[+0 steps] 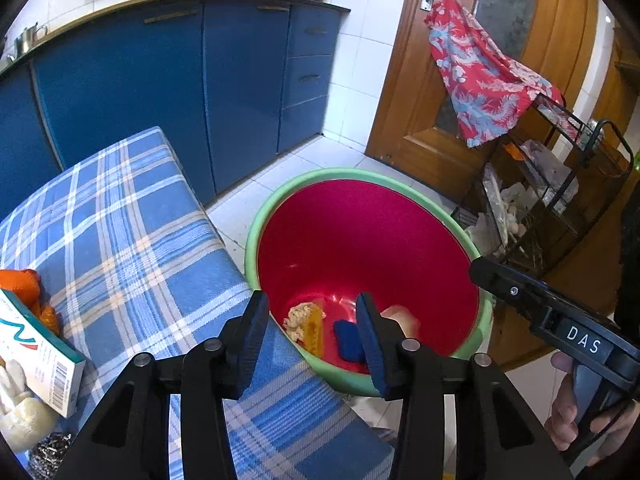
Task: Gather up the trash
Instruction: 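Carry both items over the red bucket and open both tools to drop them, then move both tools back over the table toward the white cloth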
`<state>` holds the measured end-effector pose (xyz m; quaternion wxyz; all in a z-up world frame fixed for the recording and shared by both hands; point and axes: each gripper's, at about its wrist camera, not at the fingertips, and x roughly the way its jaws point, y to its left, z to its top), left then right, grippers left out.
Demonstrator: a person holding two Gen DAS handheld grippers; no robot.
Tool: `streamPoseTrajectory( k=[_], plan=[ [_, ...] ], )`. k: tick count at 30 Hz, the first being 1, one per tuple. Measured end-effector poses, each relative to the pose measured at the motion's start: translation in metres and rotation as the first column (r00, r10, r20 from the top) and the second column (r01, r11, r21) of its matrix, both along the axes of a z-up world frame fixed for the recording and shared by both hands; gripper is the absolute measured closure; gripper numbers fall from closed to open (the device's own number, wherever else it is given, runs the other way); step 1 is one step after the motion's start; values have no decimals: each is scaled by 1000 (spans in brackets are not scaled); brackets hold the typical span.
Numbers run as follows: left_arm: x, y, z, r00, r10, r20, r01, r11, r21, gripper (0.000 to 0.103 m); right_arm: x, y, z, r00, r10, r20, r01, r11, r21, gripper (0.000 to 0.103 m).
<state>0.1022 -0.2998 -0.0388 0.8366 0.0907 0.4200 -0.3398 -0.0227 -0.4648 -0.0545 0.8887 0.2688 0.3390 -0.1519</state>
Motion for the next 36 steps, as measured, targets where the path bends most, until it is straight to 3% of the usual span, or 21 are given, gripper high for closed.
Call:
streamPoseTrajectory(
  k=[18, 36],
  plan=[
    [-19, 43, 31, 997, 66, 27, -65, 997, -45, 57, -15, 26, 26, 998, 39, 52, -38, 999, -30, 44],
    [-31, 137, 59, 964, 261, 56, -254, 962, -100, 57, -18, 84, 47, 985, 149, 87, -144, 988, -62, 39]
  ],
)
